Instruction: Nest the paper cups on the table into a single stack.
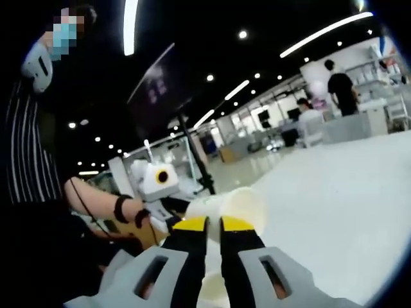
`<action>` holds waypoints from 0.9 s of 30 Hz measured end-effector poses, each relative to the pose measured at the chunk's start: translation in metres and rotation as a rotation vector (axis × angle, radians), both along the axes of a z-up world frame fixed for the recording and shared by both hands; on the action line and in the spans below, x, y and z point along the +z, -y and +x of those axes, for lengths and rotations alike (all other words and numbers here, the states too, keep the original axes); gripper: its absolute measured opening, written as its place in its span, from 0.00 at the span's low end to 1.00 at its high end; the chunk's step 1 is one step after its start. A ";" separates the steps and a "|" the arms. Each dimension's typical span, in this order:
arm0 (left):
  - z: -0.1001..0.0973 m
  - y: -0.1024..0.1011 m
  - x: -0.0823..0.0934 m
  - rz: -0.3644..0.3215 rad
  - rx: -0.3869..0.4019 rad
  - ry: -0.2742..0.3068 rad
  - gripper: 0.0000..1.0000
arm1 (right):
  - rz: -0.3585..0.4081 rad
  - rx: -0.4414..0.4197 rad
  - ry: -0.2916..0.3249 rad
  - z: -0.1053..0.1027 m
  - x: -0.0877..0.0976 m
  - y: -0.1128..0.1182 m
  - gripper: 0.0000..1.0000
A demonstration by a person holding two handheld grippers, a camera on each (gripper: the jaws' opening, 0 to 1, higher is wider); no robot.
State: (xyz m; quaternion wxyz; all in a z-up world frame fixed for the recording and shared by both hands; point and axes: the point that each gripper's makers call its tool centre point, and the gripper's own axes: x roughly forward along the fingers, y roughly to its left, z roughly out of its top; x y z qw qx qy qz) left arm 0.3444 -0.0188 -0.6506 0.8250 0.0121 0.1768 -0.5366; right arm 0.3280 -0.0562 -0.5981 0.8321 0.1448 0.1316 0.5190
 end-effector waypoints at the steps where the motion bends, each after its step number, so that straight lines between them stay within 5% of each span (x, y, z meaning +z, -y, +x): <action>1: 0.000 0.000 0.000 -0.001 0.001 0.001 0.35 | -0.002 0.005 0.000 -0.001 0.001 -0.001 0.03; 27: -0.005 -0.011 0.004 -0.014 0.022 0.033 0.34 | -0.019 0.091 0.004 -0.014 0.013 -0.022 0.00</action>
